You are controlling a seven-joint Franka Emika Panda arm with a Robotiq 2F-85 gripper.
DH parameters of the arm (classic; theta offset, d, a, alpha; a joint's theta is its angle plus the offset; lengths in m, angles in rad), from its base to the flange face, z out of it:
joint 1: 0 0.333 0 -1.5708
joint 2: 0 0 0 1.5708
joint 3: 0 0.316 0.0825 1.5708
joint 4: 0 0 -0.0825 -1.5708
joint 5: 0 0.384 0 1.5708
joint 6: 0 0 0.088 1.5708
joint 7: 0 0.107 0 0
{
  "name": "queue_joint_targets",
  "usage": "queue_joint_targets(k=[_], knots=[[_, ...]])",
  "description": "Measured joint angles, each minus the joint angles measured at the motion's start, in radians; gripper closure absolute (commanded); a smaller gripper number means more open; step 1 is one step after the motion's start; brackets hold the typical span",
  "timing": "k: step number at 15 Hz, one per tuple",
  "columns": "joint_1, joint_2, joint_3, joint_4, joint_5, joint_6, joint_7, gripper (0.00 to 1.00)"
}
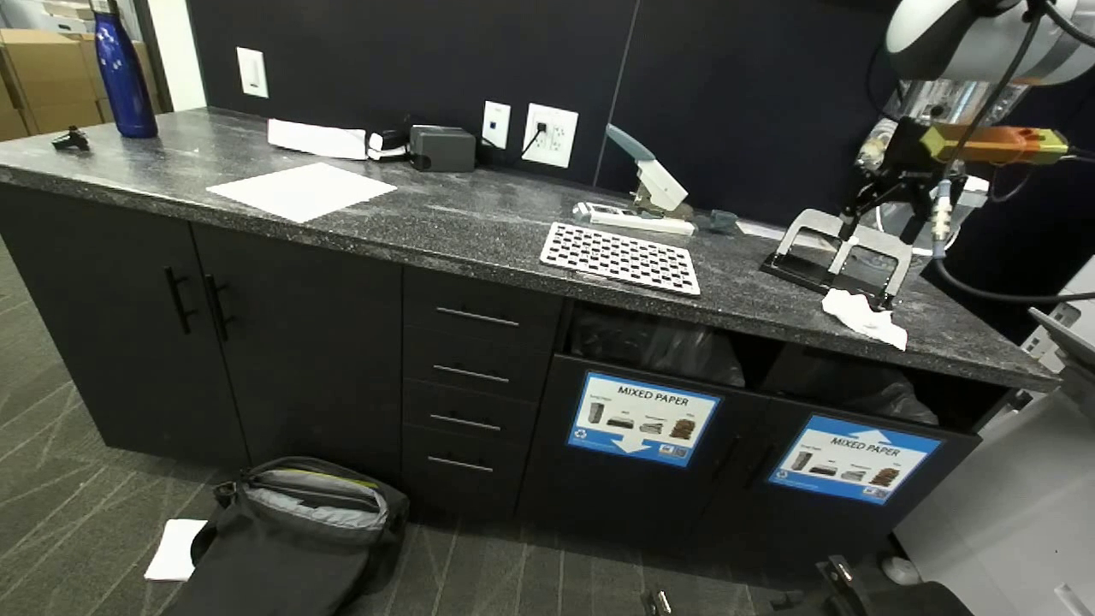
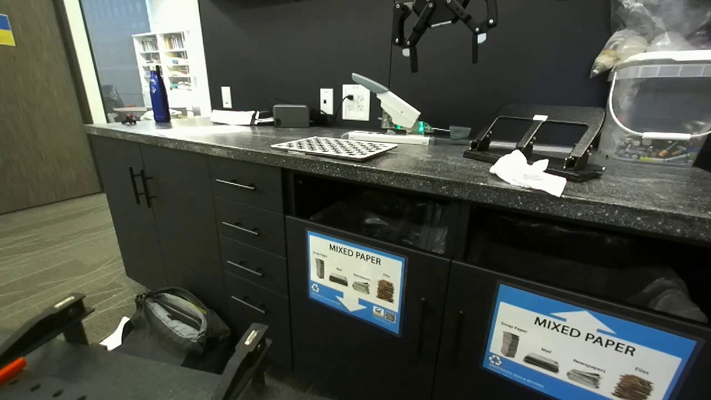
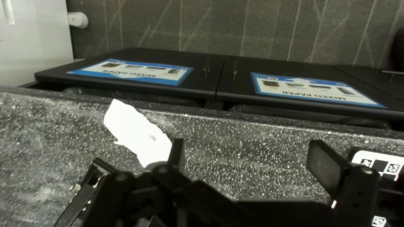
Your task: Pick up the papers from the counter and throw them in the bin
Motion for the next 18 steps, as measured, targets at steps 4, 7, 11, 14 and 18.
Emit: queue_joint_targets(k=[4,7,11,14,18], knots=[[-0.242,0.128,0.195,0.070,0.120,-0.057,-0.118,0.00],[-0.370,0.241,0.291,0.157,0.136,-0.058,-0.175,0.00],[-0.470,0.362,0.366,0.290,0.132,-0.058,-0.220,0.00],[-0.509,0.431,0.396,0.370,0.118,-0.058,-0.246,0.00],[-0.543,0.496,0.409,0.440,0.084,-0.058,-0.272,0.00]])
